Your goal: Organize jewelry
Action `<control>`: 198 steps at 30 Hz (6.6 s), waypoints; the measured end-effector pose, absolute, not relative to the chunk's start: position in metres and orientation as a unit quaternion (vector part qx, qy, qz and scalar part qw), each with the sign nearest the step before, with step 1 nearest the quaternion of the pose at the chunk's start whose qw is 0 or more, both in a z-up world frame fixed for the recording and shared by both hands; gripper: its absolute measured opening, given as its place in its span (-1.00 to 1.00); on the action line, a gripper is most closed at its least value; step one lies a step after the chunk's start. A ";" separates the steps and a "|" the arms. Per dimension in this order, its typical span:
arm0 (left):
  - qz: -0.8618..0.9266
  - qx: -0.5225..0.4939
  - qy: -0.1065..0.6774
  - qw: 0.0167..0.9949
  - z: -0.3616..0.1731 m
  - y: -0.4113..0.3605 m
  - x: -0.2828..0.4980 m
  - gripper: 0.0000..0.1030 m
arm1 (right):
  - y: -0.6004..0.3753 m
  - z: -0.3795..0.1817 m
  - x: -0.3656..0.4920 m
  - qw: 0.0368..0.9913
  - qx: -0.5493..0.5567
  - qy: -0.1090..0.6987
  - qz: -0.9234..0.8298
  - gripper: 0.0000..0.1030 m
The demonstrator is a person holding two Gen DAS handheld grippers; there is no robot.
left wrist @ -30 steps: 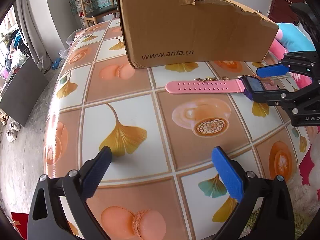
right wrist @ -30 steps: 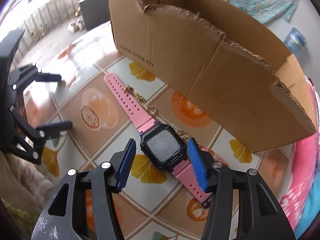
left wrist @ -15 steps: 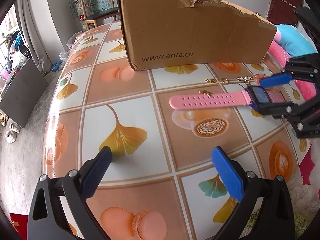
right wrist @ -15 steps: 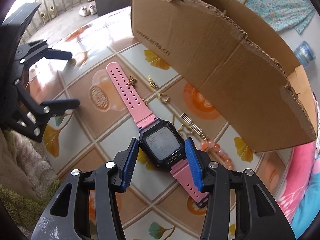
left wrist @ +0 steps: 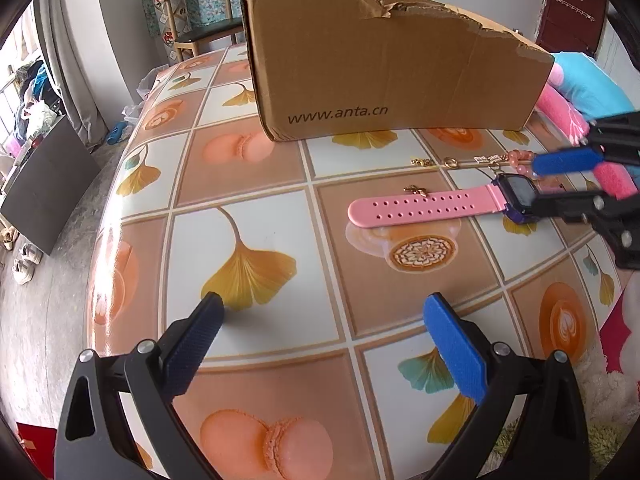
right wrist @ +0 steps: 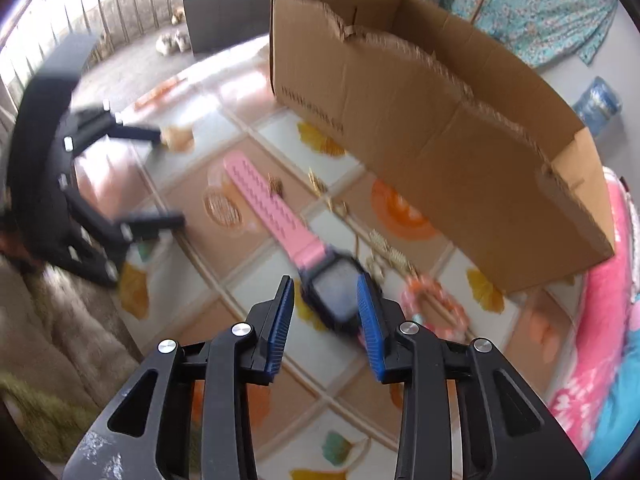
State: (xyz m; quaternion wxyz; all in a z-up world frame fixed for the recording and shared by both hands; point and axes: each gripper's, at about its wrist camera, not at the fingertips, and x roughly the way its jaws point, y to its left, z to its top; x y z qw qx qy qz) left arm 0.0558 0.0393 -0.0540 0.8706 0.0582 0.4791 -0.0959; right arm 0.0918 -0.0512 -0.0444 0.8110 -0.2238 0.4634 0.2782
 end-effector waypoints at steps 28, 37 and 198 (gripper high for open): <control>-0.100 0.059 0.474 0.873 -0.054 0.041 0.056 0.91 | -0.034 -0.063 0.148 0.824 -0.145 0.486 0.251 -0.48; -0.100 0.060 0.475 0.872 -0.054 0.041 0.056 0.91 | -0.087 -0.037 0.110 0.825 -0.113 0.483 0.270 -0.23; -0.240 0.169 0.504 0.812 0.051 -0.030 0.297 -0.94 | -0.131 0.015 0.327 0.738 -0.210 0.574 0.286 -0.98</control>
